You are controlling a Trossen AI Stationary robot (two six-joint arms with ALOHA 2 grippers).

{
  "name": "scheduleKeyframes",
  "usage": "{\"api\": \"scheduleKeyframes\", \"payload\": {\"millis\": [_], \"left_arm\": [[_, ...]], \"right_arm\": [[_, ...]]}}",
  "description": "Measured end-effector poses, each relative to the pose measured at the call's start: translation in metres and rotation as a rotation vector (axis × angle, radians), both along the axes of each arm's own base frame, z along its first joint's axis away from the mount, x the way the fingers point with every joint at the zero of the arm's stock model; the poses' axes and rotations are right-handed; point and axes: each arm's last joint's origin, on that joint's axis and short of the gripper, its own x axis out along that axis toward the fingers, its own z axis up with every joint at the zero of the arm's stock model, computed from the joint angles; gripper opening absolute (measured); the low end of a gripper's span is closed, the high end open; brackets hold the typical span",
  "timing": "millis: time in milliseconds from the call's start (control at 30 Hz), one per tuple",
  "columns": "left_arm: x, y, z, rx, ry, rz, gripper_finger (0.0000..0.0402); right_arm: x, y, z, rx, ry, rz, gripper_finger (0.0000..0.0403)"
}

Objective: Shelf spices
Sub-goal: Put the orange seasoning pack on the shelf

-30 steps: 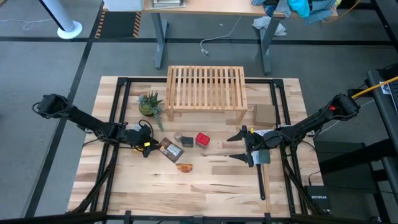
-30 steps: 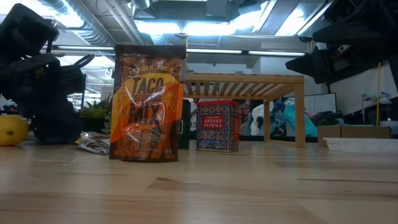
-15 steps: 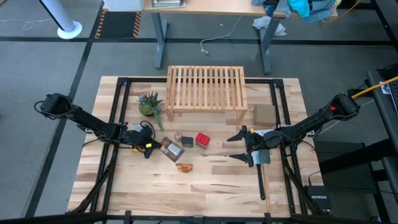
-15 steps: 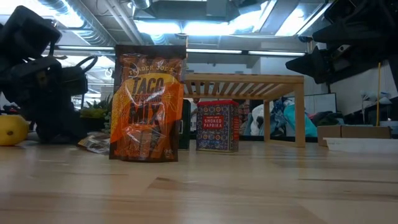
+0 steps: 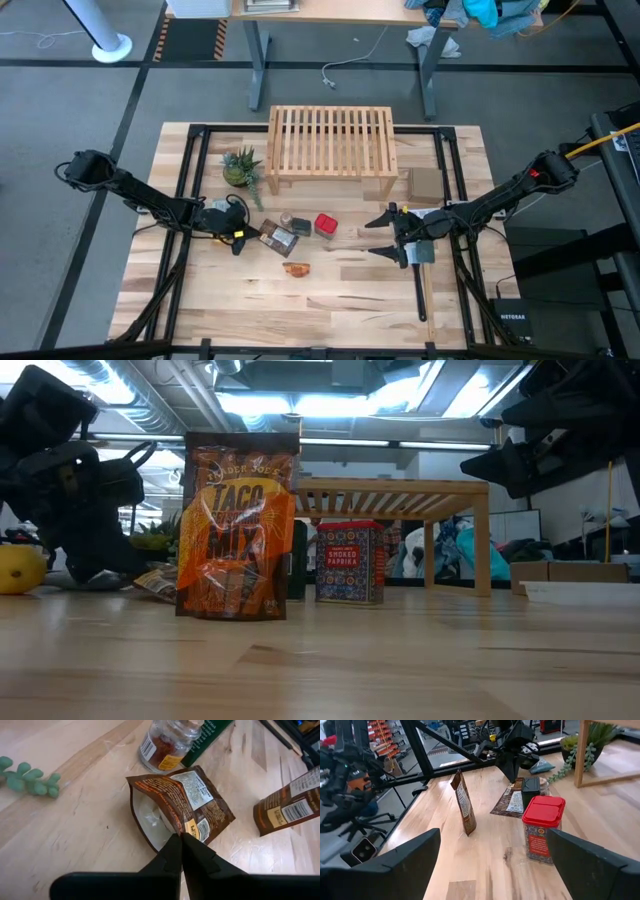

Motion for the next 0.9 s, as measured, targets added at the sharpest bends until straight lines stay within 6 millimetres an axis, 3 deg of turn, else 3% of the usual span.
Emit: {"api": "scheduleKeyframes", "payload": {"millis": [567, 900], "left_arm": [[0.000, -0.001, 0.000, -0.007, -0.002, -0.023, 0.0000], [-0.008, 0.002, 0.012, 0.029, -0.040, -0.032, 0.0000]], "right_arm": [[0.000, 0.000, 0.000, 0.010, 0.001, -0.002, 0.0367], [0.000, 0.000, 0.000, 0.010, 0.002, -0.002, 0.0367]]}}
